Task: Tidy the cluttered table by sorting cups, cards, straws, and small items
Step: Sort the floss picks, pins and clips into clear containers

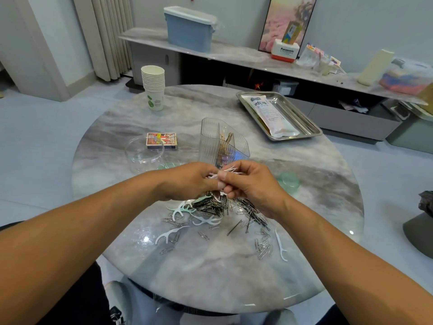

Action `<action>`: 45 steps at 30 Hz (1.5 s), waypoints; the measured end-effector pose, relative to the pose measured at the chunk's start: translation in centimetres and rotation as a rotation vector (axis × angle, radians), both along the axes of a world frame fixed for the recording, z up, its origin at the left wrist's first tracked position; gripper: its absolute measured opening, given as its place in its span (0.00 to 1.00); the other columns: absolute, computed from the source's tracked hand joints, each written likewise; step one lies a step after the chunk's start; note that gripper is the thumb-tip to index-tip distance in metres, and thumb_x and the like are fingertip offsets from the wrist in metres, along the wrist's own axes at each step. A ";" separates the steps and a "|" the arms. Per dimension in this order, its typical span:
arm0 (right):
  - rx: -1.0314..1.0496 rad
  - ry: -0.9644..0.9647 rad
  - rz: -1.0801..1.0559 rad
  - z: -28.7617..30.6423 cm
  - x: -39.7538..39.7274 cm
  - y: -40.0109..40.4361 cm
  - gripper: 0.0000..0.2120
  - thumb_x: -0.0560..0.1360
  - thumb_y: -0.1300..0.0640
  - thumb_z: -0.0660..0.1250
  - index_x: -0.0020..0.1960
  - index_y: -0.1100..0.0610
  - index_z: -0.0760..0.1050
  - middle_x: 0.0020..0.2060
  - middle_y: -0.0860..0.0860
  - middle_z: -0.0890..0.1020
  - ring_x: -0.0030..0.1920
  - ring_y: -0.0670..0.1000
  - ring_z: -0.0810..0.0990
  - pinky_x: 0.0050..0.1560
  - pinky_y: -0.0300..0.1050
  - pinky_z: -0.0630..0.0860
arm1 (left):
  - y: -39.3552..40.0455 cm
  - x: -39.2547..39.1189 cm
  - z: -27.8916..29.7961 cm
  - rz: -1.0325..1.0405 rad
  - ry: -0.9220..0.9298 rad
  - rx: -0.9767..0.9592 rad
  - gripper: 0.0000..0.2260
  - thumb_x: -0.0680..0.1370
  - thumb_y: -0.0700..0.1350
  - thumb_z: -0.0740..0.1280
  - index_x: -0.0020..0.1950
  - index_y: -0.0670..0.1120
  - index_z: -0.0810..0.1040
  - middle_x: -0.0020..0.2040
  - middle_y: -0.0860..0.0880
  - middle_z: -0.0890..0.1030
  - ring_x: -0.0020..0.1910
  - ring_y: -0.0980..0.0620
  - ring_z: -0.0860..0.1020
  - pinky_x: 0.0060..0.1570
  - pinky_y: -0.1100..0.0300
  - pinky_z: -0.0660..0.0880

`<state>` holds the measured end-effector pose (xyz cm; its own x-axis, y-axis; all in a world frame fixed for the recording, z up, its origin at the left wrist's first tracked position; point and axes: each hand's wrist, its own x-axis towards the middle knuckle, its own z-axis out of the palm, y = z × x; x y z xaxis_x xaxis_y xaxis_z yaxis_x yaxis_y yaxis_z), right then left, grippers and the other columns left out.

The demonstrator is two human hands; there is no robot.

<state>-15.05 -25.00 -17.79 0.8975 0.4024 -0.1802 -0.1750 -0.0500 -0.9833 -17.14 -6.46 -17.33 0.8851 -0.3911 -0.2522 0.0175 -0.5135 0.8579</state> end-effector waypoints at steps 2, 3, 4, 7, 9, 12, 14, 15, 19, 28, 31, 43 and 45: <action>0.035 0.001 -0.045 0.5 0.2 0.0 0.03 0.74 0.66 0.73 0.48 0.63 0.81 0.33 0.57 0.83 0.30 0.49 0.81 0.33 0.38 0.81 | 0.4 0.0 0.5 0.070 0.005 -0.024 0.09 0.80 0.48 0.70 0.58 0.47 0.79 0.38 0.54 0.78 0.31 0.58 0.74 0.35 0.61 0.72; 0.056 0.007 -0.077 0.6 0.3 0.0 0.03 0.75 0.65 0.73 0.48 0.63 0.81 0.33 0.57 0.82 0.30 0.49 0.81 0.33 0.38 0.81 | 0.7 0.0 0.9 0.101 -0.001 -0.017 0.12 0.78 0.49 0.72 0.60 0.48 0.78 0.42 0.55 0.80 0.33 0.58 0.76 0.36 0.62 0.74; 0.075 0.017 -0.108 0.7 0.5 -0.2 0.03 0.75 0.65 0.73 0.48 0.63 0.82 0.33 0.57 0.82 0.31 0.49 0.81 0.33 0.38 0.82 | 1.1 0.0 1.4 0.130 -0.030 0.016 0.17 0.76 0.50 0.74 0.63 0.50 0.77 0.47 0.56 0.81 0.36 0.58 0.79 0.38 0.63 0.76; 0.089 0.061 -0.187 0.7 0.9 -0.5 0.03 0.75 0.62 0.74 0.48 0.61 0.82 0.36 0.56 0.83 0.32 0.48 0.81 0.34 0.38 0.82 | 2.9 0.2 2.4 0.278 -0.242 0.228 0.31 0.68 0.55 0.79 0.68 0.55 0.73 0.55 0.56 0.78 0.47 0.56 0.79 0.44 0.60 0.74; 0.065 0.081 -0.221 0.5 1.1 -0.8 0.05 0.75 0.60 0.75 0.48 0.61 0.82 0.36 0.55 0.84 0.32 0.47 0.81 0.34 0.38 0.81 | 4.6 0.6 2.5 0.367 -0.309 0.366 0.36 0.64 0.56 0.81 0.69 0.55 0.71 0.58 0.53 0.76 0.52 0.52 0.77 0.49 0.55 0.74; 0.045 0.115 -0.255 0.2 1.1 -0.9 0.08 0.74 0.59 0.75 0.51 0.62 0.82 0.36 0.53 0.84 0.32 0.46 0.81 0.32 0.36 0.80 | 6.6 0.7 1.9 0.364 -0.223 0.602 0.45 0.59 0.59 0.83 0.72 0.53 0.68 0.67 0.46 0.72 0.63 0.44 0.74 0.63 0.48 0.73; 0.041 0.126 -0.266 0.1 1.1 -0.9 0.10 0.74 0.59 0.76 0.52 0.63 0.82 0.36 0.53 0.84 0.32 0.46 0.81 0.32 0.36 0.79 | 7.2 0.6 1.0 0.322 -0.145 0.713 0.49 0.59 0.60 0.83 0.75 0.52 0.66 0.72 0.45 0.70 0.68 0.43 0.71 0.66 0.49 0.71; 0.041 0.128 -0.268 0.1 1.1 -0.9 0.11 0.73 0.58 0.76 0.53 0.63 0.82 0.36 0.53 0.84 0.32 0.46 0.81 0.31 0.36 0.79 | 7.3 0.4 0.6 0.311 -0.109 0.729 0.50 0.59 0.60 0.83 0.76 0.52 0.64 0.73 0.45 0.69 0.69 0.43 0.71 0.66 0.49 0.71; 0.045 0.129 -0.269 0.2 1.1 -0.7 0.15 0.74 0.58 0.76 0.55 0.66 0.81 0.36 0.53 0.84 0.33 0.46 0.81 0.32 0.37 0.79 | 7.2 0.1 -0.9 0.332 -0.035 0.659 0.51 0.64 0.56 0.83 0.79 0.50 0.58 0.76 0.46 0.69 0.71 0.44 0.72 0.67 0.51 0.71; 0.058 0.140 -0.247 0.6 0.5 -0.8 0.07 0.74 0.58 0.76 0.48 0.60 0.81 0.36 0.54 0.84 0.33 0.46 0.81 0.33 0.37 0.79 | 5.8 0.0 -2.4 0.407 -0.134 0.383 0.29 0.68 0.51 0.80 0.63 0.51 0.70 0.53 0.50 0.78 0.45 0.54 0.76 0.40 0.59 0.72; 0.095 0.144 -0.209 1.1 0.3 -0.6 0.04 0.75 0.58 0.75 0.47 0.58 0.82 0.37 0.53 0.84 0.33 0.46 0.81 0.33 0.37 0.77 | 4.8 -0.1 -1.4 0.343 -0.233 0.295 0.25 0.69 0.49 0.78 0.60 0.53 0.69 0.55 0.51 0.72 0.47 0.55 0.75 0.38 0.61 0.70; 0.196 0.135 -0.259 0.7 0.1 0.5 0.05 0.75 0.58 0.75 0.48 0.58 0.82 0.37 0.53 0.84 0.30 0.43 0.74 0.27 0.33 0.67 | 1.6 -0.8 -0.9 0.278 -0.174 0.039 0.28 0.69 0.51 0.77 0.64 0.55 0.68 0.56 0.52 0.79 0.54 0.53 0.80 0.56 0.50 0.79; 0.207 0.162 -0.239 0.6 0.0 0.5 0.04 0.75 0.58 0.74 0.48 0.57 0.82 0.36 0.51 0.84 0.30 0.42 0.74 0.26 0.33 0.66 | 1.6 -0.9 -0.9 0.255 -0.182 0.042 0.29 0.69 0.52 0.78 0.64 0.57 0.68 0.56 0.52 0.79 0.54 0.53 0.80 0.57 0.47 0.78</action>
